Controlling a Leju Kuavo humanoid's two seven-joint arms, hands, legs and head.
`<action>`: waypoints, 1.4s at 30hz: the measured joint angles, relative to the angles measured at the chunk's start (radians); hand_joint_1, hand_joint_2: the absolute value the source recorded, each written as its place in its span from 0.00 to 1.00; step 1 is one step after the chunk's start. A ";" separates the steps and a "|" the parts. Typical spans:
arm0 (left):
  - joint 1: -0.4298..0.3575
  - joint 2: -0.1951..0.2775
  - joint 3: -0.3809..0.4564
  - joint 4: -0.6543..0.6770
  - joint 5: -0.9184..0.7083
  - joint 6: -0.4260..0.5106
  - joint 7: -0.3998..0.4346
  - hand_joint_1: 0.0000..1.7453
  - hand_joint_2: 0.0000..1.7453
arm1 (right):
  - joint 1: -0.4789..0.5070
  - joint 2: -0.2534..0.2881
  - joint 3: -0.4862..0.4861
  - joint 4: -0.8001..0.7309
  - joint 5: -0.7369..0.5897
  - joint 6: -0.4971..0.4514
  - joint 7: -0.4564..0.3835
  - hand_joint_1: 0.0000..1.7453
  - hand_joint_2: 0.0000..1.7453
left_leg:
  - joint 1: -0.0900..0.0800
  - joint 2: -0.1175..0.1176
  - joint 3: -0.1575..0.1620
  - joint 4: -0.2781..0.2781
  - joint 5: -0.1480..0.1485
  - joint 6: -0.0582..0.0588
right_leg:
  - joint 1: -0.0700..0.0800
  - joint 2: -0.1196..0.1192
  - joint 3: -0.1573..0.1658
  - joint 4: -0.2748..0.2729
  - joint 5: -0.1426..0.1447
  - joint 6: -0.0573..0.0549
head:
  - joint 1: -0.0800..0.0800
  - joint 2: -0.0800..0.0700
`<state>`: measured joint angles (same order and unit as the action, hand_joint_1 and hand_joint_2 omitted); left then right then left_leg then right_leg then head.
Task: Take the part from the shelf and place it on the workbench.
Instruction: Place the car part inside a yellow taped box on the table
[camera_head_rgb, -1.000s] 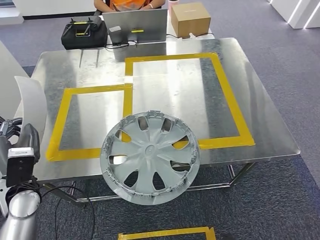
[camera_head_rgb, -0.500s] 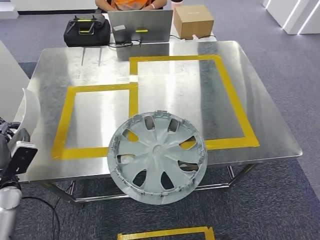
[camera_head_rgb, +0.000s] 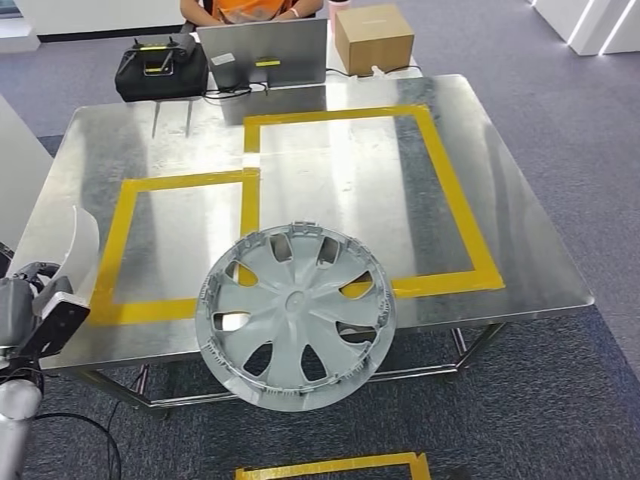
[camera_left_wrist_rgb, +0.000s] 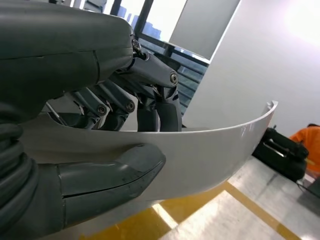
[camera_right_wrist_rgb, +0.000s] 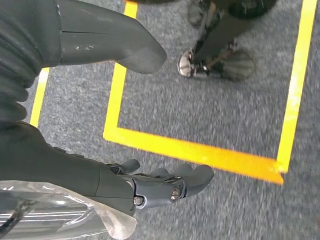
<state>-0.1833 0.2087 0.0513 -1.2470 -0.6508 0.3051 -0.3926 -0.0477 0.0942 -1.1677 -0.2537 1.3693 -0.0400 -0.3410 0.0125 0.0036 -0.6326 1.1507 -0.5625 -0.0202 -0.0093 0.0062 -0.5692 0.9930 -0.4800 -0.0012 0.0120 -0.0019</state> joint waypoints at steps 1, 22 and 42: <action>0.001 -0.001 -0.007 0.004 -0.006 -0.003 -0.003 1.00 1.00 | 0.000 0.000 0.000 0.000 0.001 0.001 0.000 0.00 1.00 | 0.000 0.000 -0.032 0.071 -0.031 -0.003 | 0.000 0.000 0.000 0.000 0.000 -0.002 | 0.000 0.000; -0.031 0.009 -0.191 0.017 -0.198 -0.087 0.023 1.00 1.00 | -0.009 -0.008 0.005 0.002 0.017 0.012 -0.001 0.00 1.00 | -0.002 -0.001 0.058 -0.136 0.083 0.042 | -0.001 -0.003 -0.051 0.107 -0.035 0.045 | 0.010 0.000; 0.013 -0.081 -0.191 -0.072 0.075 -0.056 0.033 0.00 0.00 | -0.005 -0.003 0.005 0.005 0.003 0.007 0.008 0.00 0.00 | -0.010 -0.003 0.049 -0.127 0.086 0.025 | 0.006 0.000 0.010 0.013 -0.020 0.020 | 0.004 0.000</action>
<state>-0.1701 0.1274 -0.1394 -1.3190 -0.5754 0.2496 -0.3596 -0.0532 0.0913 -1.1631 -0.2491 1.3722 -0.0328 -0.3331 0.0021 0.0011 -0.5835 1.0232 -0.4764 0.0052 -0.0035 0.0062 -0.5594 1.0056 -0.5004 0.0189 0.0159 -0.0019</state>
